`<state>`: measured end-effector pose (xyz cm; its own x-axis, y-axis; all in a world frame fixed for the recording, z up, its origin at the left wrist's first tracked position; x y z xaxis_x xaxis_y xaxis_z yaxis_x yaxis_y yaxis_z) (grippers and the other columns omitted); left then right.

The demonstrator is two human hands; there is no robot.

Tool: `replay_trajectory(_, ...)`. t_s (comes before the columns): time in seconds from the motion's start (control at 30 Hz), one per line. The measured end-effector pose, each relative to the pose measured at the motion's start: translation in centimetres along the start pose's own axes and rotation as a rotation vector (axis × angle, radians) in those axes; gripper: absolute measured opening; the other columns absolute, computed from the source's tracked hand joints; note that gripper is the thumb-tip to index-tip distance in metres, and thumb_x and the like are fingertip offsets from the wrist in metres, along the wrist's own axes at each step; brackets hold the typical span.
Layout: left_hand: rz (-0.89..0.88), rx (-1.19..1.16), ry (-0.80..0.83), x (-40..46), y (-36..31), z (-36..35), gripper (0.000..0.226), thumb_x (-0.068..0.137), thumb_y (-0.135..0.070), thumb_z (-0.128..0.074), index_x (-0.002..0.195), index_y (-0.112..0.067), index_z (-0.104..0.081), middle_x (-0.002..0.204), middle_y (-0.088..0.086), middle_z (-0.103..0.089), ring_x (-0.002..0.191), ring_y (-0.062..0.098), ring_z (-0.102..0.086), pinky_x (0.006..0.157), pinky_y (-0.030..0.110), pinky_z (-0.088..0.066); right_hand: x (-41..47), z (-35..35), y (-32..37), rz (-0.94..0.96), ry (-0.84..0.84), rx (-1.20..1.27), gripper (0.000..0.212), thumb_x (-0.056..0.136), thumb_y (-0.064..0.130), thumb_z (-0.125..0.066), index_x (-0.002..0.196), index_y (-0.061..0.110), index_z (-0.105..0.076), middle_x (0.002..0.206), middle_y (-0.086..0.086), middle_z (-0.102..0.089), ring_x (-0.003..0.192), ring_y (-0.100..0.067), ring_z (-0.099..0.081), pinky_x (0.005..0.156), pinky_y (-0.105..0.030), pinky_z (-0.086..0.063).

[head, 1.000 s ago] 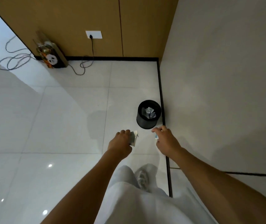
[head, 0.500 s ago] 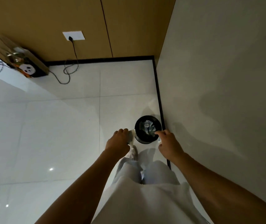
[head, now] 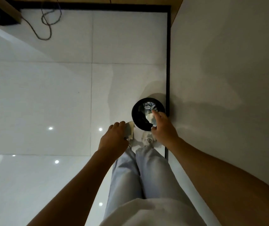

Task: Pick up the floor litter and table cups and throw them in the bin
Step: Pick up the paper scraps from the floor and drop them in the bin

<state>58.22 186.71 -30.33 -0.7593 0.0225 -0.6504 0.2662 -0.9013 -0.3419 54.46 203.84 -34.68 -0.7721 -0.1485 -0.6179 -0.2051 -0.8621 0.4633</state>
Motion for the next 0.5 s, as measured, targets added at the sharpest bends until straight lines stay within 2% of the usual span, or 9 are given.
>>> replay_trajectory(0.2,0.018,-0.008,0.053,4.6,-1.5,-4.1,0.049,0.086,-0.017,-0.061,0.132,-0.016,-0.042,0.117,0.002,-0.055,0.107,0.019,-0.051,0.075,0.028,-0.044,1.4,-1.7,-4.9,-0.080,0.009,-0.035,0.062,0.093,0.013,-0.055,0.148,0.019,-0.028,0.150,-0.010,-0.029,0.136,-0.028,-0.031,0.103,-0.036,-0.039)
replay_trajectory(0.37,0.018,-0.018,0.073,9.4,-4.3,-6.5,0.055,0.084,-0.020,-0.064,0.133,-0.014,-0.040,0.118,0.007,-0.056,0.108,0.024,-0.053,0.081,0.036,-0.051,0.6,-1.3,-8.7,-0.144,-0.016,-0.031,0.060,0.091,0.016,-0.058,0.145,0.017,-0.033,0.148,-0.011,-0.033,0.132,-0.028,-0.039,0.094,-0.028,-0.040)
replay_trajectory(0.5,0.080,0.040,0.176,11.7,-5.3,-8.2,0.065,0.083,-0.025,-0.069,0.136,-0.008,-0.036,0.119,0.014,-0.057,0.110,0.030,-0.055,0.088,0.043,-0.053,0.3,-0.7,-10.0,-0.165,-0.010,-0.043,0.059,0.092,0.018,-0.059,0.145,0.016,-0.033,0.149,-0.011,-0.032,0.131,-0.027,-0.040,0.091,-0.026,-0.039)
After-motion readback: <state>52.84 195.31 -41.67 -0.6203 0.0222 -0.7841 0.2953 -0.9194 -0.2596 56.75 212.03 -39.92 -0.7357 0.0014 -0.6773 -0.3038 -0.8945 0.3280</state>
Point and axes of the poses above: each hand's wrist, its own x-axis towards the middle knuckle, its own z-axis out of the back of the hand, y = z × x, the point moved 9 cm from there along x, towards the middle knuckle
